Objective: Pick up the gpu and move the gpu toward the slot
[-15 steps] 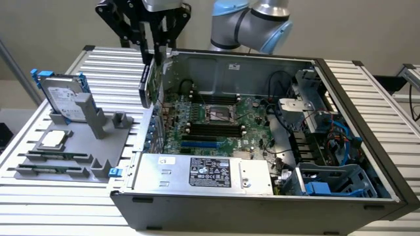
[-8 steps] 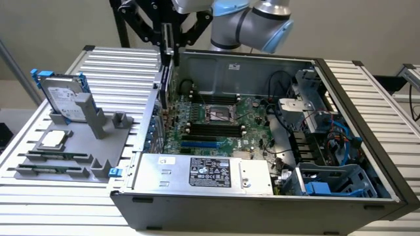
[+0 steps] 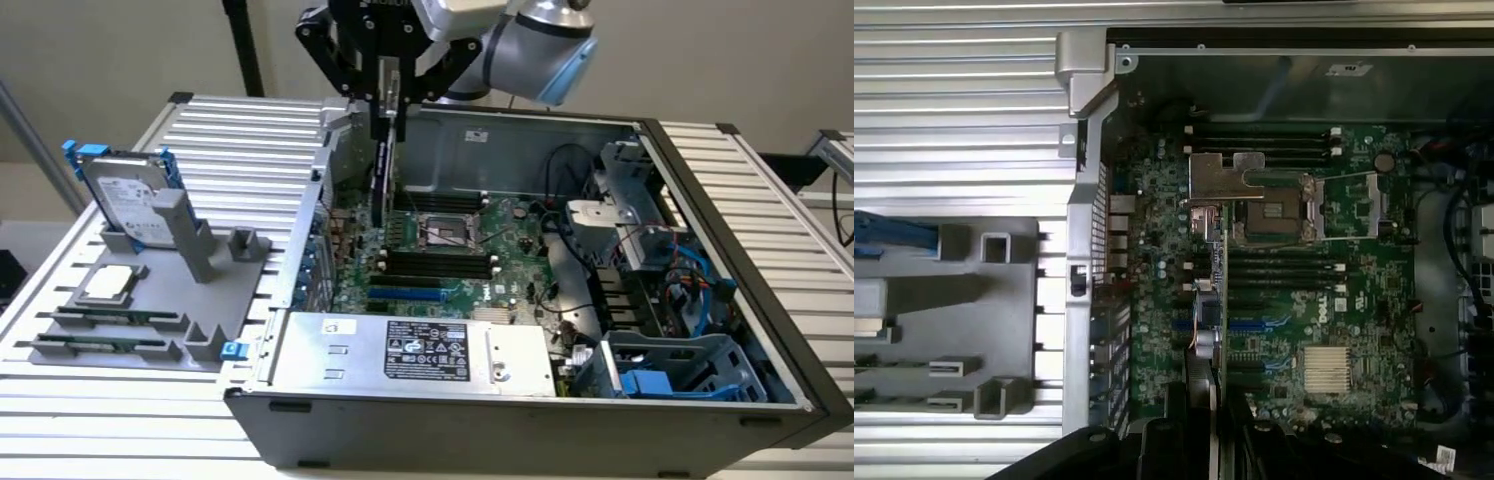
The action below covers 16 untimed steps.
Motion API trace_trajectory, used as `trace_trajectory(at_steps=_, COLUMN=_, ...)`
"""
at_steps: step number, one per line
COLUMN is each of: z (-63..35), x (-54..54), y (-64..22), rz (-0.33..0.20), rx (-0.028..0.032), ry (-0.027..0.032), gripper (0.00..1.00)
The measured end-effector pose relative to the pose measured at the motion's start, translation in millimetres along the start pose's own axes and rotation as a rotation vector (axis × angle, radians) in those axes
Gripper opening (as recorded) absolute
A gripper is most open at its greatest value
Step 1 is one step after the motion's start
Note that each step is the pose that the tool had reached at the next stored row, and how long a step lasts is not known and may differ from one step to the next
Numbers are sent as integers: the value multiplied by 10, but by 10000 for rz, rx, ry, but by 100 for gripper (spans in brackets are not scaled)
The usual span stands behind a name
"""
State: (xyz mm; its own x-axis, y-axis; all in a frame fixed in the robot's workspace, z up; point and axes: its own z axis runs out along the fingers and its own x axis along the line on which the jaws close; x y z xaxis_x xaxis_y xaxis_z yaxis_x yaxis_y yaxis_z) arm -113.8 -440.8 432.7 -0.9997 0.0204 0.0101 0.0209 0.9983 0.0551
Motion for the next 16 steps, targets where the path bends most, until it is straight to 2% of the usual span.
trace_trajectory(at_steps=5, z=41, x=-227, y=2, rz=2, rx=47, ry=43, gripper=26)
trace_trajectory(at_steps=12, z=91, x=-542, y=11, rz=8, rx=204, ry=113, gripper=26)
trace_trajectory(at_steps=16, z=125, x=-651, y=22, rz=10, rx=303, ry=148, gripper=26)
